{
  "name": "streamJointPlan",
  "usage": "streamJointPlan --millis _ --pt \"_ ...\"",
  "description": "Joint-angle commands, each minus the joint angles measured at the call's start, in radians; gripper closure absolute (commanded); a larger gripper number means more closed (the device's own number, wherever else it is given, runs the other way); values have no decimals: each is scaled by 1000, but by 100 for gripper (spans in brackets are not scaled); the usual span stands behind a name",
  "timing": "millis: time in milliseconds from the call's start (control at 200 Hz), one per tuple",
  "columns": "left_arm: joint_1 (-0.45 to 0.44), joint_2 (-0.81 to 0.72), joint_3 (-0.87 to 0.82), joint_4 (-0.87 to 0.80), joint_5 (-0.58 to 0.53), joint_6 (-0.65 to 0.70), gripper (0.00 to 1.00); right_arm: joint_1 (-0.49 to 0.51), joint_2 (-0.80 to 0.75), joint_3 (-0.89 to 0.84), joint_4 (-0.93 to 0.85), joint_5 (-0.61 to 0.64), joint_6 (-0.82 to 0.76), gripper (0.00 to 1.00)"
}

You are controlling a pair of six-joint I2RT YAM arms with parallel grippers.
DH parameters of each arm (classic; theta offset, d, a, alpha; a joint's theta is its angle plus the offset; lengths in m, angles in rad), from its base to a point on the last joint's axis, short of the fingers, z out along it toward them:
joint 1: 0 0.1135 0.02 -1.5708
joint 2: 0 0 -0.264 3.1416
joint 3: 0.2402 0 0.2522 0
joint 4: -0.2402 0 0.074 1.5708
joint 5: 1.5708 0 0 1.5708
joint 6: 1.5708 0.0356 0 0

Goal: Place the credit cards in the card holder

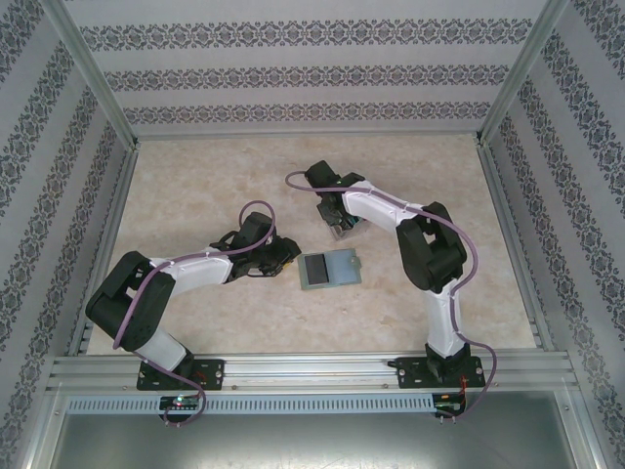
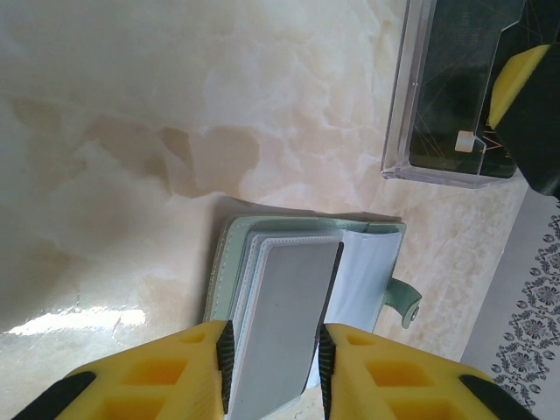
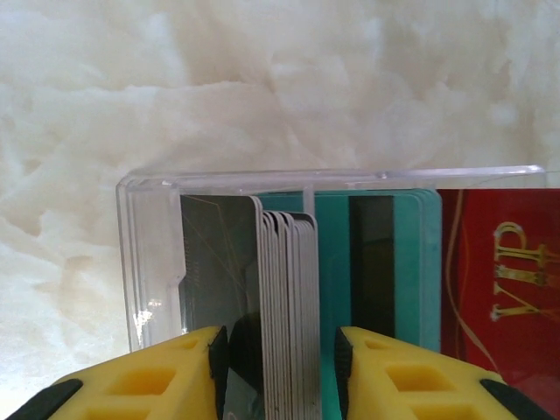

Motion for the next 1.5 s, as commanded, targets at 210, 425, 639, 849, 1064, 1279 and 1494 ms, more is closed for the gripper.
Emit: streamJointPlan --millis 210,425,639,849,1064,1279,1494 --pt "11 10 29 -22 3 14 66 0 -16 8 -18 80 -28 62" --pt "11 12 32 -19 3 14 66 -5 -54 -13 -1 103 -33 63" --pt "11 17 34 -19 11 15 66 -9 -47 -21 -1 89 -27 71" --pt "11 17 26 -13 9 9 66 -16 -41 -25 -6 79 -23 80" --pt "11 26 34 -18 14 13 66 -15 -52 -29 1 85 -28 88" --pt "11 29 29 -14 15 12 66 -11 -73 -38 8 75 -26 95" --pt "11 28 26 -8 15 9 66 -15 -101 -36 7 33 -25 98"
